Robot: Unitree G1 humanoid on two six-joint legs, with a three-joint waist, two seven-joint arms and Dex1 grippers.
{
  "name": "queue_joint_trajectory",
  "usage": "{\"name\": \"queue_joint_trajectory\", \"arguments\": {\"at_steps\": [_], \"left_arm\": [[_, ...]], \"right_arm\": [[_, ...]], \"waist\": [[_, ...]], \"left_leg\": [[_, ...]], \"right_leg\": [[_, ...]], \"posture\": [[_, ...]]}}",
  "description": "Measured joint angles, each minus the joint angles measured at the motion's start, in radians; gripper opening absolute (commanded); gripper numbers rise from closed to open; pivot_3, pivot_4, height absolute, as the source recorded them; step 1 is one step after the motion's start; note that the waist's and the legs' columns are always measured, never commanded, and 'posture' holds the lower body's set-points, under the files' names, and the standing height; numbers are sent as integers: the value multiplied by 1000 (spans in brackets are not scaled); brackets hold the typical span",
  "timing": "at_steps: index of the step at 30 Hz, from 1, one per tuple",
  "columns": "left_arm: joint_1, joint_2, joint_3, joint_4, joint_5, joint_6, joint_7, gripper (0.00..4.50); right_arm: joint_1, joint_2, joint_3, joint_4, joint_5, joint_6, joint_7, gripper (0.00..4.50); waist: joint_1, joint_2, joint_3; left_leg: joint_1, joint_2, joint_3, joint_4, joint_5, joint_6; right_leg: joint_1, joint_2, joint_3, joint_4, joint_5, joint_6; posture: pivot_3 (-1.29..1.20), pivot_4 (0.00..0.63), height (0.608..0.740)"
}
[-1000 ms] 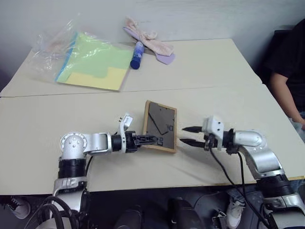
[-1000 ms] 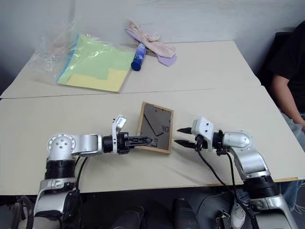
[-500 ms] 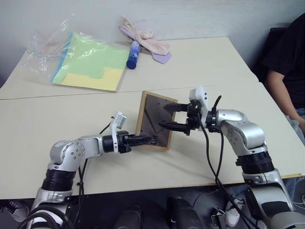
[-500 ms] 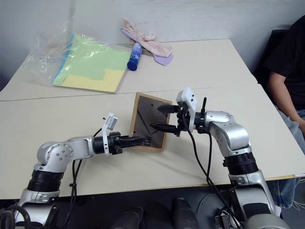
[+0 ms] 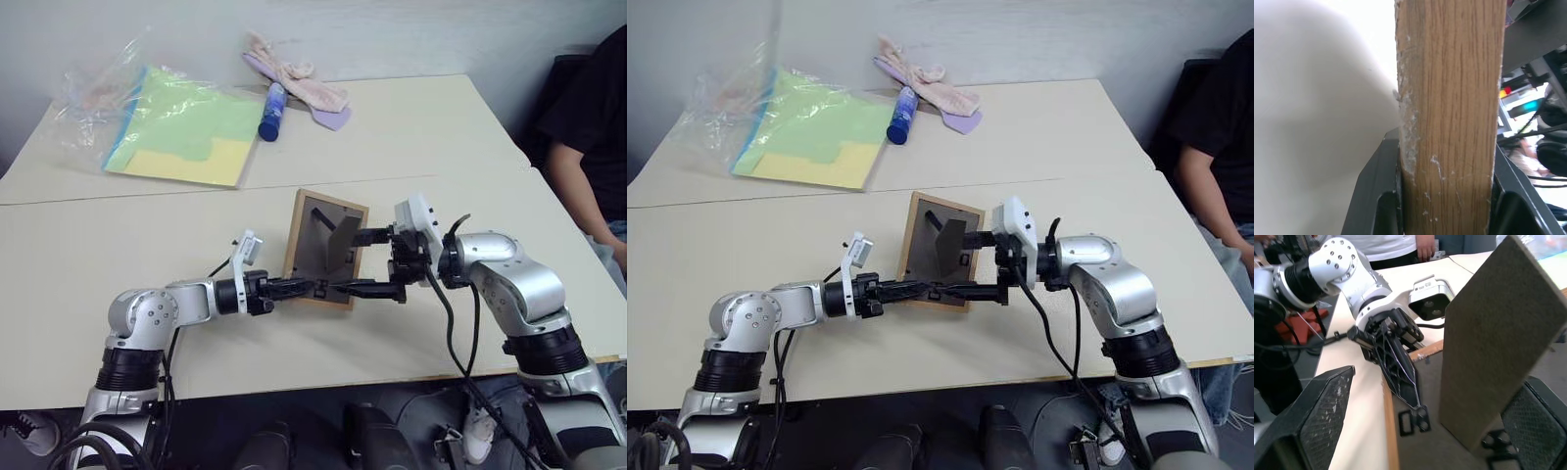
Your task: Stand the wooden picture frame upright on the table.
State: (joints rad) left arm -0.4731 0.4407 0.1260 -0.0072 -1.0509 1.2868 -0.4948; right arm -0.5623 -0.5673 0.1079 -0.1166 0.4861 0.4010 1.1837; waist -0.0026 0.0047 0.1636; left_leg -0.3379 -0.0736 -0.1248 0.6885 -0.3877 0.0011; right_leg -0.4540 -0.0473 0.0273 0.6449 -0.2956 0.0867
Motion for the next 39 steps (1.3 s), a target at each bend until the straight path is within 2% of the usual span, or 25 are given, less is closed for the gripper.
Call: {"name": "queue_joint_trajectory", "arguments": {"at_steps": [3,5,8,11,15,18,23,26,32,33,36,39], "left_arm": [[-77,-4,135,118,-161,154,84,1286],[-125,55,171,185,-273,259,108,1286],[-138,139,126,266,-422,317,146,1286],[-140,199,26,374,-537,327,215,1286],[-157,205,-51,437,-657,327,286,1286],[-174,218,-100,452,-746,318,332,1286],[-178,239,-173,452,-869,274,383,1286],[-179,238,-182,455,-875,267,383,1286],[-187,236,-182,456,-877,263,372,1286],[-183,238,-182,456,-881,264,367,1286],[-125,231,-143,377,-884,218,385,1286],[13,179,-71,146,-910,47,505,2244]], "right_arm": [[23,-5,-53,30,-28,-117,-7,4444],[27,-8,-115,66,-33,-200,-11,4444],[26,-38,-175,106,-58,-349,5,4444],[21,-67,-147,232,-218,-736,57,4444],[-34,-25,-63,428,-456,-1160,-32,4444],[-81,0,-32,531,-576,-1324,-138,4444],[-140,37,9,638,-715,-1467,-306,4444],[-142,50,40,686,-778,-1500,-386,3858],[-159,59,46,749,-894,-1571,-580,1842],[-166,53,50,749,-917,-1584,-600,1680],[-173,48,58,753,-946,-1599,-643,1677],[-174,28,70,763,-948,-1600,-668,1667]], "waist": [[1,-1,1],[-1,-1,1],[-2,-1,1],[-3,-1,1],[-8,-2,1],[-21,-2,1],[-44,-2,1],[-52,-2,1],[-67,-2,1],[-70,-2,1],[-82,-2,1],[-86,-3,0]], "left_leg": [[-1,0,0,1,0,0],[0,-1,0,0,0,0],[1,-1,0,-1,0,0],[2,-2,0,0,0,0],[1,-5,0,3,0,0],[1,-6,-1,3,0,0],[4,-12,-3,3,0,0],[3,-18,-4,2,0,0],[4,-20,-4,3,0,0],[4,-20,-3,3,0,0],[4,-20,-3,3,0,0],[4,-21,-1,6,0,0]], "right_leg": [[-1,0,0,1,0,0],[-1,0,1,1,0,0],[-1,0,2,0,0,0],[-1,1,2,1,0,0],[-8,1,4,7,0,0],[-11,0,3,9,0,0],[-18,1,3,14,0,0],[-24,-1,4,18,0,0],[-27,0,7,20,0,0],[-28,0,6,21,0,0],[-28,0,6,26,0,0],[-30,0,6,27,0,-1]], "posture": [[0,150,740],[0,150,740],[0,150,740],[0,150,740],[0,150,740],[0,150,740],[0,150,740],[0,150,740],[0,150,740],[0,150,740],[0,150,740],[0,150,740]]}}
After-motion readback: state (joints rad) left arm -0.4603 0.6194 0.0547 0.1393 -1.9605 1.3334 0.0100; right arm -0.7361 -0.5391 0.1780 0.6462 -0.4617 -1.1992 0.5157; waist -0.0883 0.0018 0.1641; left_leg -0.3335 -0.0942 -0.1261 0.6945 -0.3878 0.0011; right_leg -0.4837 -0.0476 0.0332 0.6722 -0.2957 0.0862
